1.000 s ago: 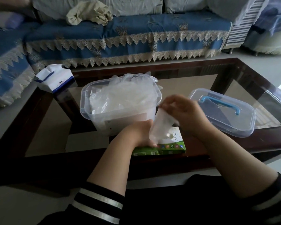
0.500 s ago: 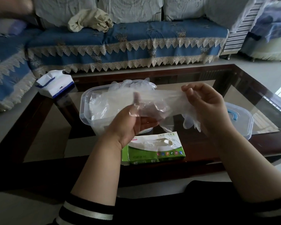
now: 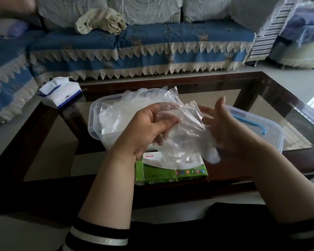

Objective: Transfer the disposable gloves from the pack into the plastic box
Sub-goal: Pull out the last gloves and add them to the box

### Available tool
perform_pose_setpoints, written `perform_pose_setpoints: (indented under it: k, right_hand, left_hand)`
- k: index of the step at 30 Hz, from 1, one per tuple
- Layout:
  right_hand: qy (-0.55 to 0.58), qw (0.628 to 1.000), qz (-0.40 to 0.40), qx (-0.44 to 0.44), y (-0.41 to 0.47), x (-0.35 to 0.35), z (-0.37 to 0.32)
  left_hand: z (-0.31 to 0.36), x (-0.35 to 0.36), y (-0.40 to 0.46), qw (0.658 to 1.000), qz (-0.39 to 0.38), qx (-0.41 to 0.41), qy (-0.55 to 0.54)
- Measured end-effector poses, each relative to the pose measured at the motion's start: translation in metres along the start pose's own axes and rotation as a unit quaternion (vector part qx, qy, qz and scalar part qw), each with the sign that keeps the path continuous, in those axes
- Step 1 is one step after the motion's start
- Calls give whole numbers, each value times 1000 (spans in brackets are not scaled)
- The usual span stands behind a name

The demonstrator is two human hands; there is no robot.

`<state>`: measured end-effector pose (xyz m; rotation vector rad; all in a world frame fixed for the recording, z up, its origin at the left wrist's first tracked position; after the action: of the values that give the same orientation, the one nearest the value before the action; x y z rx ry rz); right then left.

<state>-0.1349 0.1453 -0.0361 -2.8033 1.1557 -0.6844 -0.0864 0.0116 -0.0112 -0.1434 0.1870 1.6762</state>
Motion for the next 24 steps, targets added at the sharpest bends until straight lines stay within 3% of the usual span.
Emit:
perform_pose_setpoints:
  k: [3, 8, 14, 18, 21, 24]
  right_hand:
    - [47, 998, -30, 19, -1, 14, 2]
    - [44, 996, 75, -38, 4, 2, -4]
    - [-96, 963, 216, -132, 9, -5, -34]
    - [-96, 957, 206, -182, 34, 18, -66]
    - [-117, 951, 210, -196, 63, 29, -86]
    - [-215, 940, 189, -184, 106, 45, -90]
  left_hand:
    - [2, -4, 2, 998, 20, 3, 56]
    - [12, -19, 0, 991, 83, 22, 105]
    - [24, -53, -7, 978, 190, 42, 74]
    - [21, -85, -14, 966, 257, 29, 25]
    - [14, -114, -24, 943, 331, 4, -29]
    - [3, -154, -46, 885, 455, -21, -93]
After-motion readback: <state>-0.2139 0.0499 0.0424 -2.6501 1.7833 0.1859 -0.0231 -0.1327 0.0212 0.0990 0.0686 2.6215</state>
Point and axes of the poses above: each hand's wrist, its own y-axis towards the middle knuckle, its own x-axis out of the palm, z = x × y, the point moved 10 cm from there along y, towards the middle knuckle, and after that the axes turned 14 degrees about y, right-handed, at the moved point
